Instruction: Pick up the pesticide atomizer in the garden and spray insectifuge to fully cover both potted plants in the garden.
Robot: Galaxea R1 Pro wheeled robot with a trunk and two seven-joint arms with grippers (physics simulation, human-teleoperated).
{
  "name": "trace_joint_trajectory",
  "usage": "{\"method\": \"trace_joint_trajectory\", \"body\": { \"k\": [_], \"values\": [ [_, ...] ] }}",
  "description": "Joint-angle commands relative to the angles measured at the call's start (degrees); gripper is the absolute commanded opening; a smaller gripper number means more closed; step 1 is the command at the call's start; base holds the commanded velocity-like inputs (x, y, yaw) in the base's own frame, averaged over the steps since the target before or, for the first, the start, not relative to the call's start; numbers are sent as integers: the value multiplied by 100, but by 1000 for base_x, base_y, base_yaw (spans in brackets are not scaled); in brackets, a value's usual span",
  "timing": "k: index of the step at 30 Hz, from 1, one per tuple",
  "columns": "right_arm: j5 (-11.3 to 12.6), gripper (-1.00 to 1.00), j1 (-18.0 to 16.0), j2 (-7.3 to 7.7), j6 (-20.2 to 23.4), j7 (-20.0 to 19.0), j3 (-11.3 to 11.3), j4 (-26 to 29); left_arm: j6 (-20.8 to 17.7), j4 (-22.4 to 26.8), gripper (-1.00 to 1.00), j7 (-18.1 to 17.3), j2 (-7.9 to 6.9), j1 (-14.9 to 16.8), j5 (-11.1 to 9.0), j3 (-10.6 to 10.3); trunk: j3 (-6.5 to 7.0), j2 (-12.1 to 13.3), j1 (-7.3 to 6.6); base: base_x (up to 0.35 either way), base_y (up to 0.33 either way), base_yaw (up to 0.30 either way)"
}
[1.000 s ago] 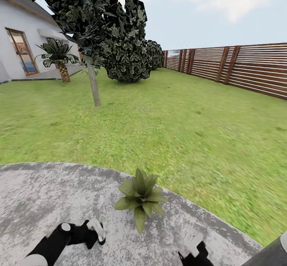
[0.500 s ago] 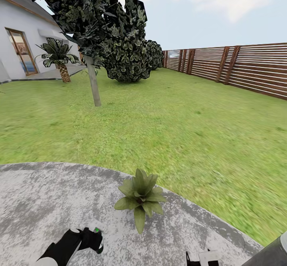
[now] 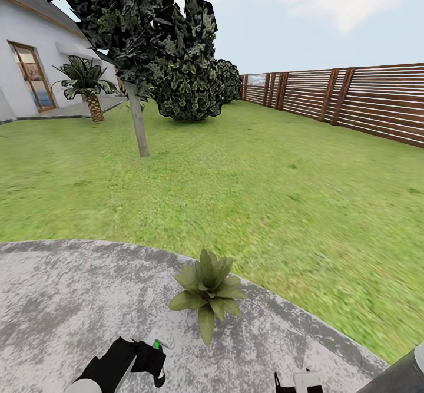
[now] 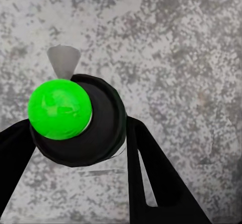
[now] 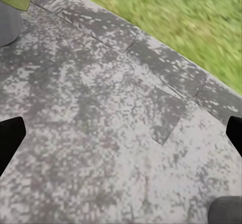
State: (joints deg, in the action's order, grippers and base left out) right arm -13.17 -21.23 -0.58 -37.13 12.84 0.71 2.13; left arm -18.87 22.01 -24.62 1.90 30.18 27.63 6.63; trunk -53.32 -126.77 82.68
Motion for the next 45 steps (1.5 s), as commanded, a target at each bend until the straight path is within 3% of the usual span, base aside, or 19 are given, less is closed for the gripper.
{"method": "trace_joint_trajectory", "body": {
  "k": [1, 10, 16, 23, 26, 28, 31, 33, 35, 36, 38, 45],
  "values": [
    [-57, 100, -4, -2, -5, 52, 8, -8, -41, 10, -100, -43, 5, -1, 44, 44, -5, -2, -1, 0, 0, 0],
    [-54, 100, -4, -12, -5, 60, 8, -11, -54, 5, -100, -43, 4, -3, 48, 40, -5, -2, -1, 43, 0, 0],
    [-54, 100, -4, -12, -5, 61, 8, -11, -72, 5, -100, -46, 13, 2, 32, 58, -5, -2, -1, 2, 0, -254],
    [-54, 100, -4, -4, -5, 61, 8, -11, -864, 132, -100, -75, 139, 166, 19, 50, -5, -2, -1, 0, 0, -70],
    [-54, 100, -4, -4, -5, 61, 8, -18, -1691, 244, -100, -103, 243, 597, 15, 49, -5, -2, -1, 0, 0, -2],
    [-57, 100, 4, -4, 2, 61, 8, -19, -1787, 244, -100, -140, 283, 777, 13, 46, -5, -2, -1, 0, 0, 0],
    [-62, 100, 5, -4, 4, 61, 8, -20, -1877, 175, -100, -382, 254, 777, 5, -906, -5, -2, -1, 0, 0, 0],
    [-62, 100, 5, -4, 4, 56, 8, -20, -1887, 161, -100, -450, 229, 772, -13, -1093, -5, -2, -1, 0, 0, 0],
    [-62, 100, 5, -4, 4, 53, 8, -15, -1900, 198, -100, -684, 216, 799, -16, -1145, -5, -2, -1, 0, 0, 0],
    [-62, 100, 5, -4, 4, 46, 8, -12, -2190, 237, -100, -837, 240, 838, -14, -1160, -5, -2, -1, 0, 0, 0],
    [-62, 100, 5, -4, 4, 43, 8, -11, -2422, 308, -100, -892, 217, 826, -18, -1164, -5, -2, -1, 0, 0, 0],
    [-62, 100, 5, -10, 4, 43, 7, -11, -2371, 295, -100, -921, 81, 769, -14, -1175, -5, -2, -1, 0, 0, 0]
  ]
}}
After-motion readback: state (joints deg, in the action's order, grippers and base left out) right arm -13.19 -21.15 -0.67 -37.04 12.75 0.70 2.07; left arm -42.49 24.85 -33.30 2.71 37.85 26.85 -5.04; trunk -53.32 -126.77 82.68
